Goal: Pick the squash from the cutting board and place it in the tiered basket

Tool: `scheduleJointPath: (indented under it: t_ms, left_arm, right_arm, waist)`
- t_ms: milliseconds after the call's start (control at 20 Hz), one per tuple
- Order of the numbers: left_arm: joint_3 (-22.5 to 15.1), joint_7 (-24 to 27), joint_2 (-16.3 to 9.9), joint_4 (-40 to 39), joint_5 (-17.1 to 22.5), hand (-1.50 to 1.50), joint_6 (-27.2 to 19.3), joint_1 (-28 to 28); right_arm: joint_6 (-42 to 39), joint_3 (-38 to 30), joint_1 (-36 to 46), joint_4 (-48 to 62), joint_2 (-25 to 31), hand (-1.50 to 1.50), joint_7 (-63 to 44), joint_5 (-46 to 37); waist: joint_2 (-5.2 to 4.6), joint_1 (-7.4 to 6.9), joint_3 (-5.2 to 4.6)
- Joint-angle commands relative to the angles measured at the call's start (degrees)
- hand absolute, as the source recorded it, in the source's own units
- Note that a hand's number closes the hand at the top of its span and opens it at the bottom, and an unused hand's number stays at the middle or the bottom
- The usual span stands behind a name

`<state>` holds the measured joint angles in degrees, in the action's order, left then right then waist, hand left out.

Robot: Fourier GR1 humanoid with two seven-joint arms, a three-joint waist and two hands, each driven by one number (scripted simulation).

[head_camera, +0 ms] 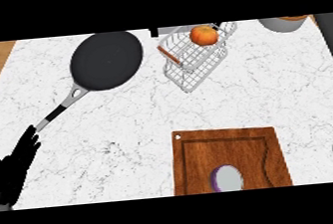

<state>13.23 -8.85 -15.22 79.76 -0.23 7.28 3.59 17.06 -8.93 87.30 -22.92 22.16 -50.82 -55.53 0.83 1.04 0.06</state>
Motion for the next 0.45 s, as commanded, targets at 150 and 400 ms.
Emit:
scheduleJointPath:
  t_ms: [150, 400]
  left_arm:
    - [2.0, 0.6, -0.7, -1.3, 0.9, 0.00, 0.3, 2.9]
    - [2.7, 0.4, -0.9, 0.0, 0.7, 0.00, -0.5, 3.3]
  right_arm:
    - [5.3, -7.7, -8.0, -15.3, 2.7, -1.50, 5.2, 9.9]
    - [0.4, -10.0, -17.7, -28.5, 0.2, -1.50, 8.8, 17.7]
  waist:
    - [1.14, 3.34, 0.11]
    - [1.60, 4.72, 0.15]
